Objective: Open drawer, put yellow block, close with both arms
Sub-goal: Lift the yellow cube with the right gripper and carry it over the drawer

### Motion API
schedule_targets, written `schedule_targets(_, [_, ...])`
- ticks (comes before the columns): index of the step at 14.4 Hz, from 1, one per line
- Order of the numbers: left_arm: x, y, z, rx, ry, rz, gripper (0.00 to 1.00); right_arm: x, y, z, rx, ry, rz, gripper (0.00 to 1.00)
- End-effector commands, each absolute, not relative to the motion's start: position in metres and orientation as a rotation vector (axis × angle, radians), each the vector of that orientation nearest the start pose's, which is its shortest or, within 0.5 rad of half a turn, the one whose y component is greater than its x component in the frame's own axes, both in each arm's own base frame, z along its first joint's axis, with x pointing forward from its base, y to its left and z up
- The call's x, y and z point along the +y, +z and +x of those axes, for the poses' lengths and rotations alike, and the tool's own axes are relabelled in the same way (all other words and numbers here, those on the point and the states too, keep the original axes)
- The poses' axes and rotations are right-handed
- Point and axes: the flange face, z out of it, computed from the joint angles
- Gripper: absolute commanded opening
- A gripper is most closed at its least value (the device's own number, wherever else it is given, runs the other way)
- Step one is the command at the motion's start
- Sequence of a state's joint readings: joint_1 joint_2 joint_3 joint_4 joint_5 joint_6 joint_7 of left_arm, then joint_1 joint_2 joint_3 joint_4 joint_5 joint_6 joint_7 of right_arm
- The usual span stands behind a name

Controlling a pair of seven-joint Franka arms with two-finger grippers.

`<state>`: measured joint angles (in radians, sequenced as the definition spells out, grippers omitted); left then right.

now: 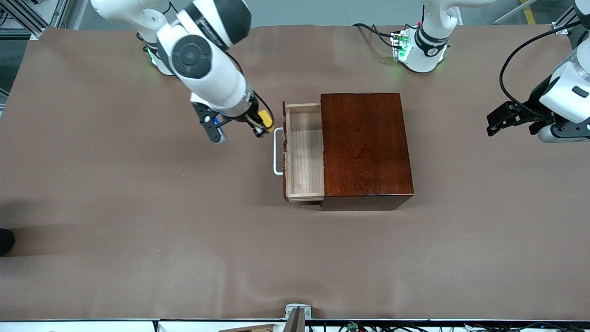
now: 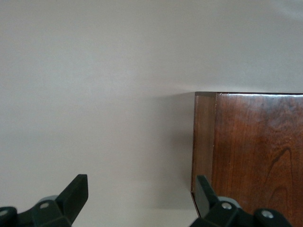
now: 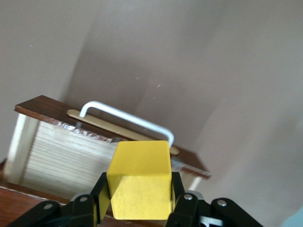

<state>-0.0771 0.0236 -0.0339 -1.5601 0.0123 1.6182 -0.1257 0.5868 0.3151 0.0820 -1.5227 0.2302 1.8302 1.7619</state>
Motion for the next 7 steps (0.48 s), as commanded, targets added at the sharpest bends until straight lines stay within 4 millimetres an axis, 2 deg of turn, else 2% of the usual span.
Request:
schedule_targets(1, [-0.067, 0.627, 0.566, -0.008, -0.086, -3.119, 1.00, 0.442, 0.470, 0.508, 1.824, 0.362, -2.385, 0.00])
schedule_targets(2, [-0.069, 0.626, 0.566, -0.009, -0.085, -3.126, 1.00, 0.448, 0.458, 0.510, 1.900, 0.364, -2.330, 0.00])
schedule_targets(5, [-0.063, 0.615, 0.573, -0.013, -0.058, -3.129, 1.00, 0.483, 0.432, 0.495, 1.986, 0.359, -2.254, 0.00])
schedule_targets(7, [-0.068, 0.615, 0.572, -0.011, -0.060, -3.129, 1.00, 0.490, 0.418, 0.496, 2.036, 0.365, -2.203, 0.00])
